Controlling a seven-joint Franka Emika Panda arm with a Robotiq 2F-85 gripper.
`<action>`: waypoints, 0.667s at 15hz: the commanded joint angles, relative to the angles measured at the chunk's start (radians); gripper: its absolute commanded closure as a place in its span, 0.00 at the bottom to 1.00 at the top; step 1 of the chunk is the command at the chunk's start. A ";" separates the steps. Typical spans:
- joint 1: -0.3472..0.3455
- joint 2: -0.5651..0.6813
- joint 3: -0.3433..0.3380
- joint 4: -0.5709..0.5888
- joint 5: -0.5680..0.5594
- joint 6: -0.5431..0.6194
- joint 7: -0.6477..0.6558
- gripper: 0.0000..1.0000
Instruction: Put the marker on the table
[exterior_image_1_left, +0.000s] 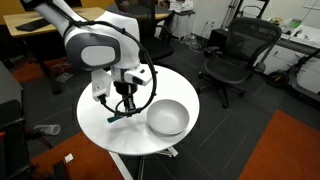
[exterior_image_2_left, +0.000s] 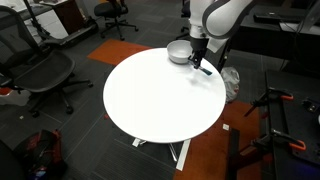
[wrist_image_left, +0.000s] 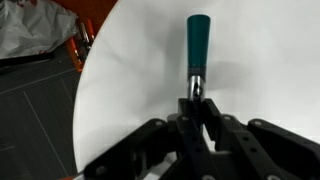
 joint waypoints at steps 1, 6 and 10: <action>-0.013 0.053 0.008 0.069 0.007 -0.032 -0.003 0.95; -0.011 0.096 0.012 0.105 0.009 -0.040 -0.001 0.95; -0.003 0.101 0.005 0.107 0.001 -0.045 0.007 0.54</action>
